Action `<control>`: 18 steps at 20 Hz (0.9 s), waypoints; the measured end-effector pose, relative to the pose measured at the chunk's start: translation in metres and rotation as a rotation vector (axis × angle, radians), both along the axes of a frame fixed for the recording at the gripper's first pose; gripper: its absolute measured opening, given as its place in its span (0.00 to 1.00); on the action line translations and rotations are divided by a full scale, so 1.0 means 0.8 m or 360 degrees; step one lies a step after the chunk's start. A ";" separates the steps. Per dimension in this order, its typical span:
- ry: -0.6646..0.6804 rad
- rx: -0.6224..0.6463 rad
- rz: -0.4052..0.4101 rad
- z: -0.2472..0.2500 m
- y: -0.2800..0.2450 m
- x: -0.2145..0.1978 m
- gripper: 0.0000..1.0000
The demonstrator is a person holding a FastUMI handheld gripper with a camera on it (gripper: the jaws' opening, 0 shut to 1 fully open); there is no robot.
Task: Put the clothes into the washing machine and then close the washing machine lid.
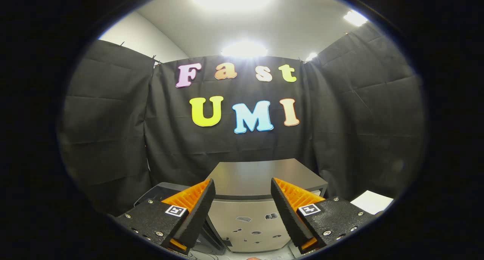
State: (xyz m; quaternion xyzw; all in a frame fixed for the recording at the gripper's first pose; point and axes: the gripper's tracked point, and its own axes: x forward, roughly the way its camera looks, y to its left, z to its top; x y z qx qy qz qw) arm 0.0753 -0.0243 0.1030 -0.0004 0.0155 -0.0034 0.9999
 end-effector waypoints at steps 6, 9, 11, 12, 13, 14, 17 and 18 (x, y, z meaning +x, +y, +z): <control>0.0000 0.0014 -0.0016 -0.004 -0.001 -0.005 0.92; -0.0011 0.0011 -0.0012 -0.001 0.002 -0.008 0.92; -0.0016 0.0011 -0.0005 0.000 0.005 -0.009 0.92; -0.0020 0.0009 -0.0004 0.000 0.006 -0.009 0.92; -0.0024 0.0006 -0.0001 0.002 0.008 -0.010 0.92; -0.0032 0.0003 0.0002 0.003 0.009 -0.010 0.92; -0.0048 -0.0002 0.0006 0.006 0.012 -0.014 0.92; -0.0057 -0.0004 0.0008 0.009 0.012 -0.013 0.92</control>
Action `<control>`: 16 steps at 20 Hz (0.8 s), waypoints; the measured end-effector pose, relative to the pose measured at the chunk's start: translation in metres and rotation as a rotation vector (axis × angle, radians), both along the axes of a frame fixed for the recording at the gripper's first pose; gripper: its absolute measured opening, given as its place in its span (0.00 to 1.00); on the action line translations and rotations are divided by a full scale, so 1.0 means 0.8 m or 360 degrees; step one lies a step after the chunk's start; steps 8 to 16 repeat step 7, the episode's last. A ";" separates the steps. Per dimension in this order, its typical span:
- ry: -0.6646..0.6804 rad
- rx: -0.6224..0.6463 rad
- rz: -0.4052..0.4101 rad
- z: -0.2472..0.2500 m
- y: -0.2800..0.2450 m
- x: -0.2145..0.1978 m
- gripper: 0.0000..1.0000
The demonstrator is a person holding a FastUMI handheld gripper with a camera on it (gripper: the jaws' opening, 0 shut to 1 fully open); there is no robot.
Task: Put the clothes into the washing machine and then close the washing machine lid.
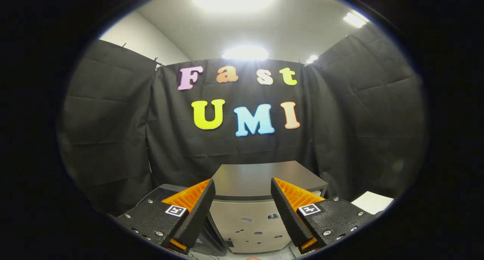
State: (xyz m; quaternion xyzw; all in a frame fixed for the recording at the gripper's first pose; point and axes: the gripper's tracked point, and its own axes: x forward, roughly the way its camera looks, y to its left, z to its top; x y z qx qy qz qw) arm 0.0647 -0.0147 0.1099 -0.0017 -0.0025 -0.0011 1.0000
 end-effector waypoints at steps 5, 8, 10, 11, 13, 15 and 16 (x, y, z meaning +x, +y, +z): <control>-0.0042 0.0011 0.0013 0.012 0.003 -0.003 0.92; -0.0057 -0.0002 0.0020 0.016 0.006 -0.002 0.92; -0.0057 -0.0002 0.0020 0.016 0.006 -0.002 0.92; -0.0057 -0.0002 0.0020 0.016 0.006 -0.002 0.92; -0.0057 -0.0002 0.0020 0.016 0.006 -0.002 0.92; -0.0057 -0.0002 0.0020 0.016 0.006 -0.002 0.92; -0.0057 -0.0002 0.0020 0.016 0.006 -0.002 0.92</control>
